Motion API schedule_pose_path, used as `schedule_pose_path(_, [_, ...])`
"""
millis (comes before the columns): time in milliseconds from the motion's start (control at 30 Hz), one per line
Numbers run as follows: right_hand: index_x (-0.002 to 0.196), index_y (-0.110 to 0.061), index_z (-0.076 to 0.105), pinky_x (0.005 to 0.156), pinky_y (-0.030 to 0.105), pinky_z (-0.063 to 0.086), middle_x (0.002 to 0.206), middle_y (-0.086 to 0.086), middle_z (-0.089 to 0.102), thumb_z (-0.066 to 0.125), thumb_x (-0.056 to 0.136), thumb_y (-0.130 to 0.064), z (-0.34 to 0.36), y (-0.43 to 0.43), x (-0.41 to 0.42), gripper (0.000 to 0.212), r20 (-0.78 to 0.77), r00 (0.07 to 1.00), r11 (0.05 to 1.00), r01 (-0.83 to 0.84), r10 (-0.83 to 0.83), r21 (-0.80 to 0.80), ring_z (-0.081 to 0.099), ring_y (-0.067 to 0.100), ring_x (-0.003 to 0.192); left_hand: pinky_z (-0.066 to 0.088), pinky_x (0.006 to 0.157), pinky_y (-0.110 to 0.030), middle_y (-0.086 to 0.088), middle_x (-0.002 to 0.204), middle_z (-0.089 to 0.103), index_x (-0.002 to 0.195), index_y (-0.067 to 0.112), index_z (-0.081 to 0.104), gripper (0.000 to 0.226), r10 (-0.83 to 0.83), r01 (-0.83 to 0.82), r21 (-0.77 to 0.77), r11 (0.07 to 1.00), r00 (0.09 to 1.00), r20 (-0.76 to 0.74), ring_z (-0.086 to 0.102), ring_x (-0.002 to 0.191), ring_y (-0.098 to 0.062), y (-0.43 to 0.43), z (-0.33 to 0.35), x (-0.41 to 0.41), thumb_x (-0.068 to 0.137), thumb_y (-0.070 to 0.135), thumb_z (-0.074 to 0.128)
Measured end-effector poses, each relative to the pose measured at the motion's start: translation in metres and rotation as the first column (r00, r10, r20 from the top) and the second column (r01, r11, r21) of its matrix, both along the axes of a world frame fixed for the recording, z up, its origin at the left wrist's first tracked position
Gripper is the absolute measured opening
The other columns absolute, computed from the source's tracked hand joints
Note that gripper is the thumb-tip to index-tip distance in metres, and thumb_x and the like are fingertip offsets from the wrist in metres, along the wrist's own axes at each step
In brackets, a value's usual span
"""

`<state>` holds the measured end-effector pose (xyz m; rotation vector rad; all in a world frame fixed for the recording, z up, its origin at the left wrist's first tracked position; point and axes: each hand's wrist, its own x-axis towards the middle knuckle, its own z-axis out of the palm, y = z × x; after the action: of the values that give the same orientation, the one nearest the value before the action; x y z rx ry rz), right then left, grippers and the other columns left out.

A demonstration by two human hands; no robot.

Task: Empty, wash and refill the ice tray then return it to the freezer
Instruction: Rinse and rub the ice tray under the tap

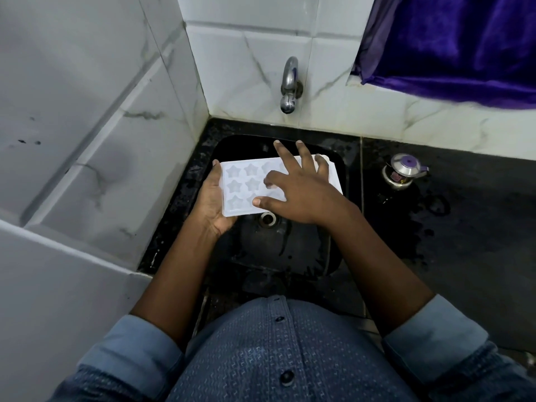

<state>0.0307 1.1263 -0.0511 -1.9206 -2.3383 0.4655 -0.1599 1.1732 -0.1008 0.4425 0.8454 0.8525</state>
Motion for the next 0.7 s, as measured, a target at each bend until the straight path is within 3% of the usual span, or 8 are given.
schedule_pose_path(200, [0.136, -0.045, 0.061, 0.124, 0.064, -0.009, 0.176, -0.005, -0.01, 0.042, 0.092, -0.083, -0.001, -0.004, 0.009, 0.062, -0.008, 1.0, 1.0, 0.03, -0.03, -0.001, -0.022, 0.032, 0.159, 0.065, 0.079, -0.048, -0.021, 0.129, 0.073, 0.143, 0.007, 0.059, 0.079, 0.011, -0.011, 0.004, 1.0, 1.0, -0.021, 0.075, 0.109, -0.036, 0.0, 0.004, 0.008, 0.106, 0.069, 0.028])
schedule_pose_path(367, [0.123, -0.042, 0.067, 0.124, 0.064, -0.007, 0.176, -0.003, -0.007, 0.044, 0.093, -0.082, -0.001, -0.005, 0.016, 0.055, -0.022, 0.999, 0.999, 0.04, -0.04, 0.03, -0.019, 0.033, 0.16, 0.06, 0.091, -0.051, -0.02, 0.133, 0.071, 0.138, 0.01, 0.062, 0.076, 0.008, -0.008, -0.001, 1.0, 0.999, -0.04, 0.073, 0.115, -0.037, -0.004, 0.001, 0.018, 0.106, 0.069, 0.027])
schedule_pose_path(533, [0.131, -0.045, 0.063, 0.123, 0.064, -0.009, 0.176, -0.005, -0.008, 0.043, 0.093, -0.081, -0.002, -0.009, 0.022, 0.056, -0.033, 0.998, 0.999, 0.044, -0.044, 0.003, -0.021, 0.032, 0.159, 0.065, 0.081, -0.048, -0.019, 0.128, 0.074, 0.132, 0.01, 0.065, 0.075, 0.008, -0.007, 0.01, 1.0, 0.999, -0.039, 0.075, 0.111, -0.036, -0.005, 0.004, 0.02, 0.106, 0.069, 0.027])
schedule_pose_path(700, [0.119, -0.04, 0.067, 0.124, 0.062, -0.009, 0.177, -0.004, -0.006, 0.045, 0.093, -0.08, 0.0, -0.011, 0.023, 0.052, -0.056, 0.998, 0.999, 0.043, -0.042, 0.025, -0.02, 0.032, 0.159, 0.063, 0.089, -0.052, -0.02, 0.135, 0.07, 0.14, 0.01, 0.062, 0.078, -0.013, 0.014, 0.006, 1.0, 0.999, -0.039, 0.072, 0.118, -0.038, -0.008, 0.001, 0.024, 0.105, 0.071, 0.027])
